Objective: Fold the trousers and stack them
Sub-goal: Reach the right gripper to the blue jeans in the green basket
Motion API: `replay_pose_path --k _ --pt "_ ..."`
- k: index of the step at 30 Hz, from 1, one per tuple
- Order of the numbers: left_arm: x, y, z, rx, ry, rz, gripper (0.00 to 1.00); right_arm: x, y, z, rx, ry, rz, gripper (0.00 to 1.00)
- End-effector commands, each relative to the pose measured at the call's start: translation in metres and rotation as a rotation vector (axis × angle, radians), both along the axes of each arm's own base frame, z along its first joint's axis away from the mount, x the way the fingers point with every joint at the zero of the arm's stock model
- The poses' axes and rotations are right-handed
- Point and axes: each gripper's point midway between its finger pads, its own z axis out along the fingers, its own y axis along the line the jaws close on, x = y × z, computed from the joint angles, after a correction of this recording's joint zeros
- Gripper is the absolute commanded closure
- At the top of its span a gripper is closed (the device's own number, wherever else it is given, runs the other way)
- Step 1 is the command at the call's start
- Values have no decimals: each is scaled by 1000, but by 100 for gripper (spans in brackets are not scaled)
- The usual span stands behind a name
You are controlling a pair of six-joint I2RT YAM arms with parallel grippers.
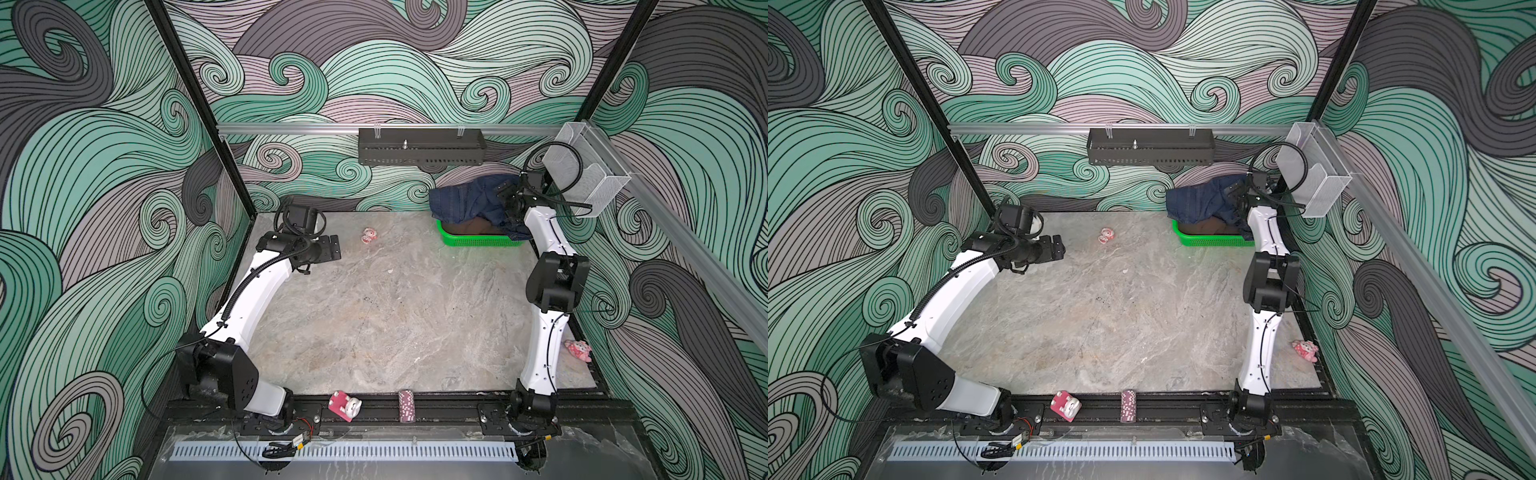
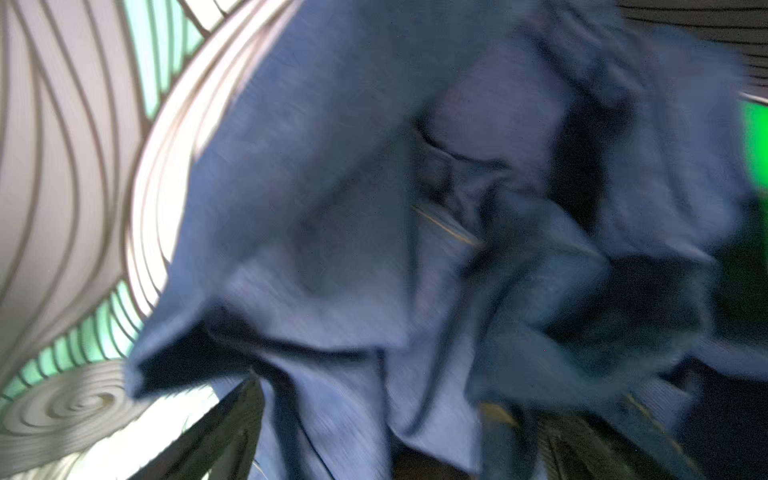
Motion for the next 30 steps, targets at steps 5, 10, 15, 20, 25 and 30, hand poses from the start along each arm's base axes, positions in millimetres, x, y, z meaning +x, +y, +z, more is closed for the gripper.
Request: replay_pose_path --k 5,10,15,20,25,30 --pt "11 -6 8 -21 -12 -7 5 33 10 -1 10 -63 -2 1" --pt "13 -6 7 -11 -10 -5 5 51 16 -14 4 -98 -48 1" --pt "11 -3 1 8 18 -4 4 58 20 -46 21 -70 -107 6" --pt "11 4 4 53 13 -7 4 61 18 -57 3 -83 -169 27" --pt "14 5 7 68 4 -11 4 65 13 -53 9 -111 -201 59" --pt "14 5 10 76 -4 -16 4 69 15 -18 14 -191 -187 90"
